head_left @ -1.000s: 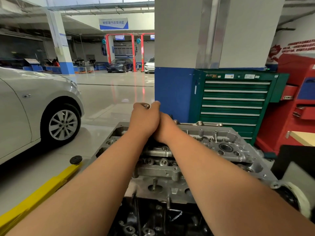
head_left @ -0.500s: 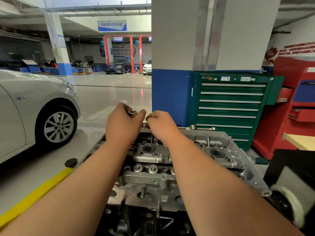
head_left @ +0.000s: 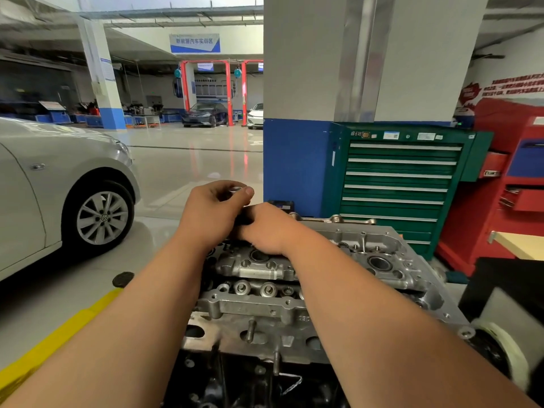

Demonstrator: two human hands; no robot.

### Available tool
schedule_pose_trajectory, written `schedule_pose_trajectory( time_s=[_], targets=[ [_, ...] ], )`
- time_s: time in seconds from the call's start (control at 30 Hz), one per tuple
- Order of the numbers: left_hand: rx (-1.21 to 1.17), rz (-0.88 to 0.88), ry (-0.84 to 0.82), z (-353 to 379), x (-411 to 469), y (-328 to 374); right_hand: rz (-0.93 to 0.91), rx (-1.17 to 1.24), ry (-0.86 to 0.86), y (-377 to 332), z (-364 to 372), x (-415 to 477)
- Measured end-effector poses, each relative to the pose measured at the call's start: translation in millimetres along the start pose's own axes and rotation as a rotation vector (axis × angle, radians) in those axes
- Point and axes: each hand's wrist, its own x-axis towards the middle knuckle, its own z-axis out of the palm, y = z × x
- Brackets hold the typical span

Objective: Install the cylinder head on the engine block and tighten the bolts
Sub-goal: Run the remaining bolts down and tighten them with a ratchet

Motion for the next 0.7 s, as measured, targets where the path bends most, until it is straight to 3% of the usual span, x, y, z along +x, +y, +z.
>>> schedule_pose_trajectory(
  time_s=[0.27,0.5,0.7],
  targets=[
    [0.14,-0.016,0.17,-1.0,0.0,-1.4,-0.014,-0.078,0.107,-2.1,5.8,5.6],
    [0.127,-0.003,0.146,-1.7,0.4,-0.9,-0.008,-0.14,0.127,-2.9,8.9,9.8],
    [0.051,0.005,0.06,-6.8,1.2,-2.8,-0.011,0.009,0.086,1.2,-0.8,0.5]
  ],
)
